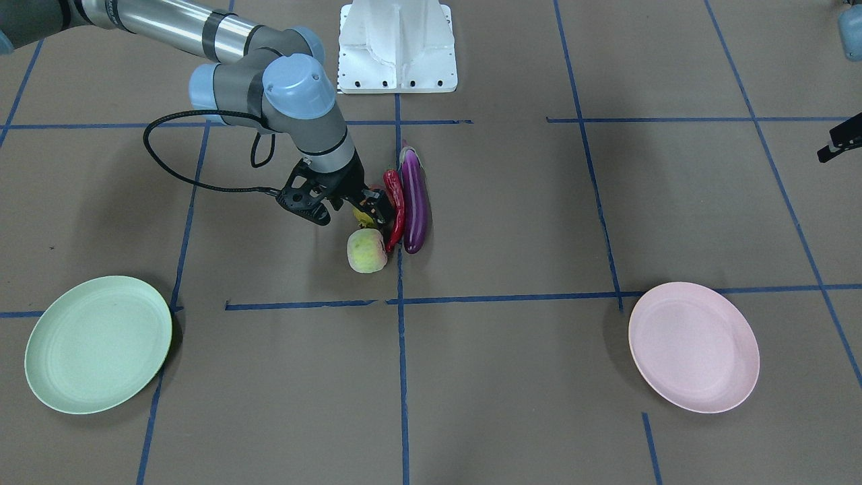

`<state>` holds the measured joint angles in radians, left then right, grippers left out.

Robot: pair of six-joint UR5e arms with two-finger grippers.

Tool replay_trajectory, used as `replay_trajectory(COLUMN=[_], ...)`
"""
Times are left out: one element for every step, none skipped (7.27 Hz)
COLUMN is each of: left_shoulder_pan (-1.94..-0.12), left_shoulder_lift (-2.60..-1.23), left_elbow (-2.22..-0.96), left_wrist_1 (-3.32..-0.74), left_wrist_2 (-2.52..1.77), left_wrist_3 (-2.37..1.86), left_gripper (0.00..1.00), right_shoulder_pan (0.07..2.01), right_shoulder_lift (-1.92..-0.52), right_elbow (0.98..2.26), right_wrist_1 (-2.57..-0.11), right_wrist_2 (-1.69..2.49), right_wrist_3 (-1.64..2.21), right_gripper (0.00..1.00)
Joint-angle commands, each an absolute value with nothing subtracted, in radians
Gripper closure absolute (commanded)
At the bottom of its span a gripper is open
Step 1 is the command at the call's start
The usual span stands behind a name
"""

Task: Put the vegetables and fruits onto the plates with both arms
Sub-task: 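Reach the right gripper down to the pomegranate beside the apple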

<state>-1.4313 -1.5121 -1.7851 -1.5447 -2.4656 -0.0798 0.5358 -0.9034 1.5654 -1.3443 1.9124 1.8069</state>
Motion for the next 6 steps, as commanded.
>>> replay_trajectory(left_shoulder_pan=[-1.431,-1.431,-1.431,-1.431,-1.431,-1.431], left_shoulder_lift=[-1.511,-1.511,-1.511,-1.511,-1.511,-1.512], left_elbow=[-1.796,-1.789,-1.793,-1.792,-1.793,-1.793], left_wrist_1=[-1.545,-1.545,-1.545,-1.545,-1.545,-1.545], left_wrist_2=[-2.467,-2.467,-2.467,-2.467,-2.467,-2.467], left_wrist_3=[-0.080,-0.080,-0.080,-0.080,-0.080,-0.080], left_gripper=[0.00,0.00,0.00,0.00,0.00,0.00], right_shoulder_pan=[0.503,0.488,0.485,0.482,0.482,0.482], right_shoulder_lift=[-0.908,-0.902,-0.897,-0.897,-0.900,-0.907], right_elbow=[1.563,1.562,1.560,1.560,1.562,1.571], right_wrist_1=[-1.344,-1.344,-1.339,-1.338,-1.342,-1.342], right_wrist_2=[1.908,1.875,1.867,1.864,1.862,1.858], right_wrist_3=[1.815,1.815,1.816,1.816,1.816,1.815], right_gripper=[0.00,0.00,0.01,0.01,0.18,0.61])
